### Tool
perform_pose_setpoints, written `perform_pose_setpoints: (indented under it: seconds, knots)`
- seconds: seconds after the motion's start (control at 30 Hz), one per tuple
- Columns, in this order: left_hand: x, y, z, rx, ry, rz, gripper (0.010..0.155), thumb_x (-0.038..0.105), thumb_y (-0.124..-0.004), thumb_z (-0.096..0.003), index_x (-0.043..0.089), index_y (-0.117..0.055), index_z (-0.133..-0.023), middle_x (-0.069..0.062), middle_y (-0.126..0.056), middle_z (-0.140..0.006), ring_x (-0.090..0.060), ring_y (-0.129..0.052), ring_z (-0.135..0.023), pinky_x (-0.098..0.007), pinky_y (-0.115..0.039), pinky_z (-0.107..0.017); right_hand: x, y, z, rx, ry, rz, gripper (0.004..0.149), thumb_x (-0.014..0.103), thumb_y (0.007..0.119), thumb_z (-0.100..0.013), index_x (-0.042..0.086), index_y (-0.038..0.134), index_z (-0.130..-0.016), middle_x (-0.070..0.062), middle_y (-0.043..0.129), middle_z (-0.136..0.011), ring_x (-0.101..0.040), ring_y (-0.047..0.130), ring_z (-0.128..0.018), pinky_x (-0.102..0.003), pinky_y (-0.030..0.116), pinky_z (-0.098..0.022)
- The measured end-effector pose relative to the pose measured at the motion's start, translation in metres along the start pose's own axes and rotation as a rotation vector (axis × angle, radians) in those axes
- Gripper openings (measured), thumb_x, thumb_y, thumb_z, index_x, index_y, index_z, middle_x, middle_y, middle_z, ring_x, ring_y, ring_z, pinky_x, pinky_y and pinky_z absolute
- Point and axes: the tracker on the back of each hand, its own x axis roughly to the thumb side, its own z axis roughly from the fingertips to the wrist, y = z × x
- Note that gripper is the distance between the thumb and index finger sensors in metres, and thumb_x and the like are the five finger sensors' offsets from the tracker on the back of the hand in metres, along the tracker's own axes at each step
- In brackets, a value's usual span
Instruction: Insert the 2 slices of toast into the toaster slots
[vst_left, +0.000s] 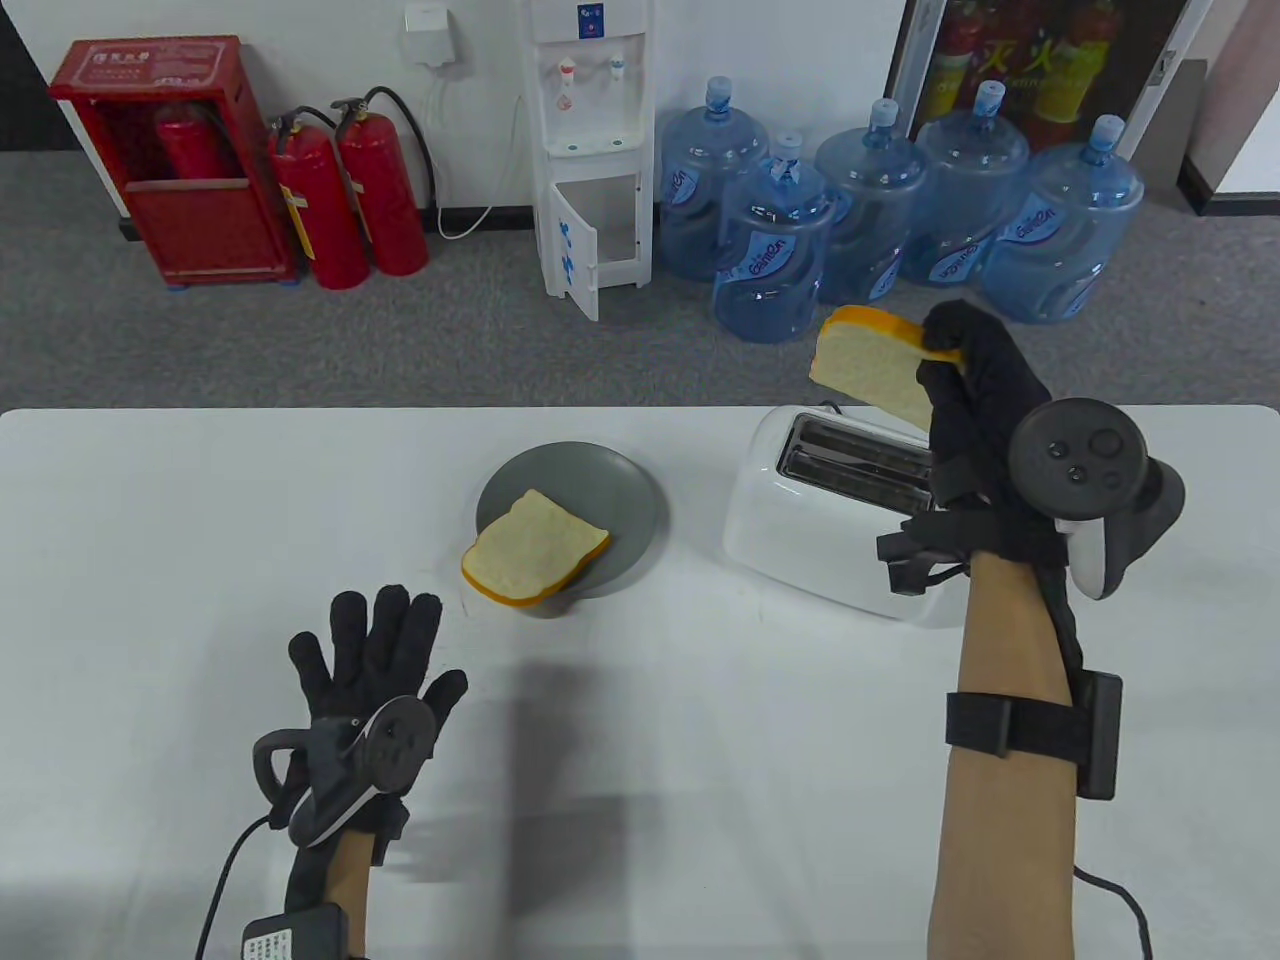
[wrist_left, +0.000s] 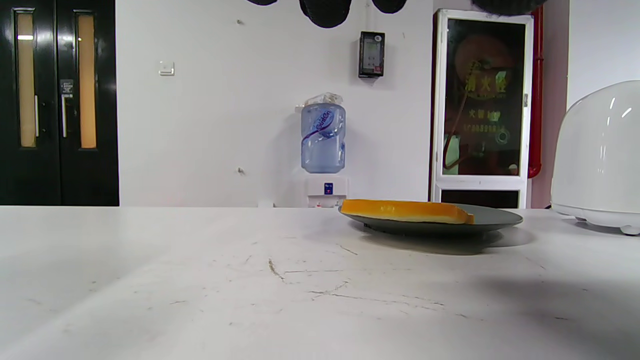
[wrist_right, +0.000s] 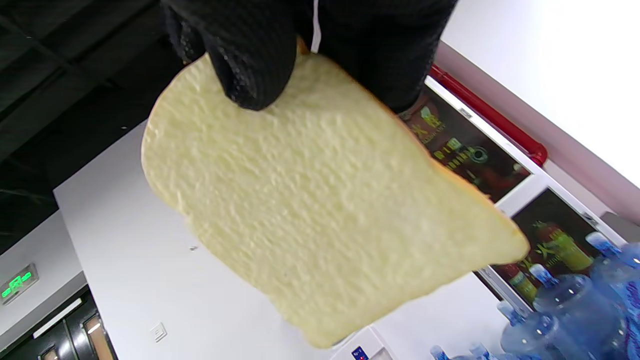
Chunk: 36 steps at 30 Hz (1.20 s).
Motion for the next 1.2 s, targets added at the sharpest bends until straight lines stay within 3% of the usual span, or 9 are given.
perform_pose_setpoints:
  seconds: [0.57, 1.2]
  knots:
    - [0.006, 0.000, -0.002, -0.006, -0.031, -0.031, 0.072, 0.064, -0.055, -0.0547, 0.041, -0.032, -0.118, 0.006, -0.033, -0.128, -0.036, -0.027, -0.122, -0.065, -0.029, -0.081, -0.055, 0.039, -0.016, 0.091, 0.072, -0.070, 0.048, 0.024, 0.077, -0.067, 0.048, 0.060, -0.105, 0.017, 0.072, -0.115, -0.023, 0.082, -0.110, -0.050, 0.072, -0.084]
    - [0.008, 0.002, -0.002, -0.015, -0.030, -0.026, 0.072, 0.064, -0.055, -0.0547, 0.041, -0.032, -0.118, 0.006, -0.032, -0.128, -0.037, -0.026, -0.122, -0.065, -0.029, -0.081, -0.087, 0.067, -0.016, 0.137, 0.096, -0.077, 0.048, 0.022, 0.077, -0.066, 0.046, 0.061, -0.105, 0.013, 0.073, -0.115, -0.027, 0.081, -0.110, -0.053, 0.071, -0.082]
